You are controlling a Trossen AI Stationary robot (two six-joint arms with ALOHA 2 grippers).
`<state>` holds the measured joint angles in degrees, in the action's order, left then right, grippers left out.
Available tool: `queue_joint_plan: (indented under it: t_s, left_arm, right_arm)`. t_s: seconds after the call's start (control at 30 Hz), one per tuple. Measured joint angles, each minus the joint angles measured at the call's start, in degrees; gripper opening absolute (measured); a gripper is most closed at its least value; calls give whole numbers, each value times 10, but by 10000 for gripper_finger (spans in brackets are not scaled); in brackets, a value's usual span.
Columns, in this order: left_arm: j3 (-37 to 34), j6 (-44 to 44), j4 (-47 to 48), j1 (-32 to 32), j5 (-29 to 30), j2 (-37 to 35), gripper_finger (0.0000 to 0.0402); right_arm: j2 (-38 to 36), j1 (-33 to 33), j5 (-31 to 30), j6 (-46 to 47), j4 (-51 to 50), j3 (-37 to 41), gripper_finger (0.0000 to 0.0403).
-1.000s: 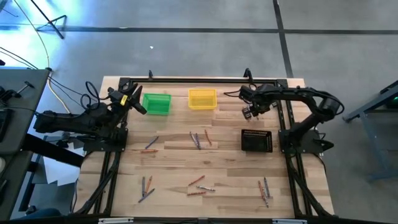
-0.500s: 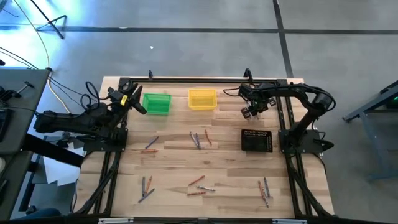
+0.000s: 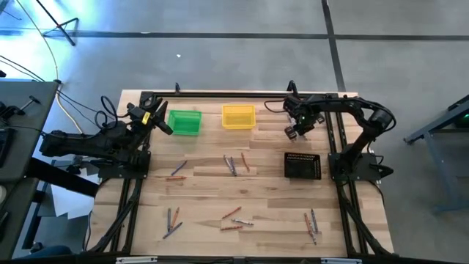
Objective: Sort crayons
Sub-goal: Put the gray crayon into the yellow bin
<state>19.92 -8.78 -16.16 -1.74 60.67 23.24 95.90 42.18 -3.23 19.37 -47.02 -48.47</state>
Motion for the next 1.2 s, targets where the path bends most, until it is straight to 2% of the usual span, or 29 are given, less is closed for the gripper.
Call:
queue_joint_plan:
  t_s: [0.07,0.43,0.63,0.83,1.0,1.2]
  left_arm:
    - [0,1,0,0,0,0,99]
    - [0,2,0,0,0,0,99]
    - [0,6,0,0,0,0,99]
    - [0,6,0,0,0,0,99]
    - [0,6,0,0,0,0,99]
    - [0,12,0,0,0,0,99]
  right_arm:
    - [0,3,2,-4,-2,0,10]
    - [0,19,12,-29,-42,-1,4]
    - [4,19,11,-46,-112,-44,4]
    - [3,15,-70,-51,-165,-129,4]
    - [2,-4,-88,-73,-125,-206,3]
    - [1,-44,-56,-113,3,-277,3]
